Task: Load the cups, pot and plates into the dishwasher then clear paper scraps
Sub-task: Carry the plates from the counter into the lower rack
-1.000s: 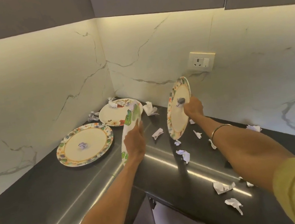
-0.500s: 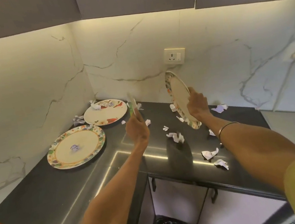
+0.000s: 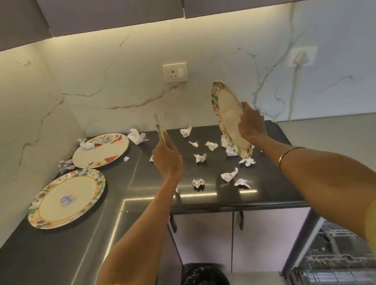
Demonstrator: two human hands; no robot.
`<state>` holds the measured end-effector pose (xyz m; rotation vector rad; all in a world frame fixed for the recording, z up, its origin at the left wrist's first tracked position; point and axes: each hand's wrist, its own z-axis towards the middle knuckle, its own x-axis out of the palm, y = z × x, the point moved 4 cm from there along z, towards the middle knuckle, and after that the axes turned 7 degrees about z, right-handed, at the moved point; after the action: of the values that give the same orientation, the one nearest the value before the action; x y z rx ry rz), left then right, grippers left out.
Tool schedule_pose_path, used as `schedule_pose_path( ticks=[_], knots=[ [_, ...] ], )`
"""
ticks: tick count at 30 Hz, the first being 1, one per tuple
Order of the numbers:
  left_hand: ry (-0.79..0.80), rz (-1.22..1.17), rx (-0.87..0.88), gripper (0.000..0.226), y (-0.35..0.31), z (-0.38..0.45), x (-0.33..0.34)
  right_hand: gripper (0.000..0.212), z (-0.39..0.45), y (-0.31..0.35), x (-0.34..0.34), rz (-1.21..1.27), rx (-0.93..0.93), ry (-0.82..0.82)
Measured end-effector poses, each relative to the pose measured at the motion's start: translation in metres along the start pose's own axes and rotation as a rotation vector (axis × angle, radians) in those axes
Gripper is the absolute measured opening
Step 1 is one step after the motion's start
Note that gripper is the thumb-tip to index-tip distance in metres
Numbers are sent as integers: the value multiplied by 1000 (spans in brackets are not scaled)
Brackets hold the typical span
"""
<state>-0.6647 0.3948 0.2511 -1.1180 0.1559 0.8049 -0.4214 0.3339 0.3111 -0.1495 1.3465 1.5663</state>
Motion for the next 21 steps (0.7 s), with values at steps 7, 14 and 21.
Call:
schedule_pose_path(
  ticks=[7,14,21],
  knots=[
    [26,-83,99,57,-52,-64,-9,41,-59,-50,-77,12,80,-87],
    [89,-111,98,57,-96,-164,-32,36,-138,-101,-140,29,202,-101],
    [267,-146,173,60,-119,-249,-32,36,-212,-136,-186,-9,271,-106]
  ],
)
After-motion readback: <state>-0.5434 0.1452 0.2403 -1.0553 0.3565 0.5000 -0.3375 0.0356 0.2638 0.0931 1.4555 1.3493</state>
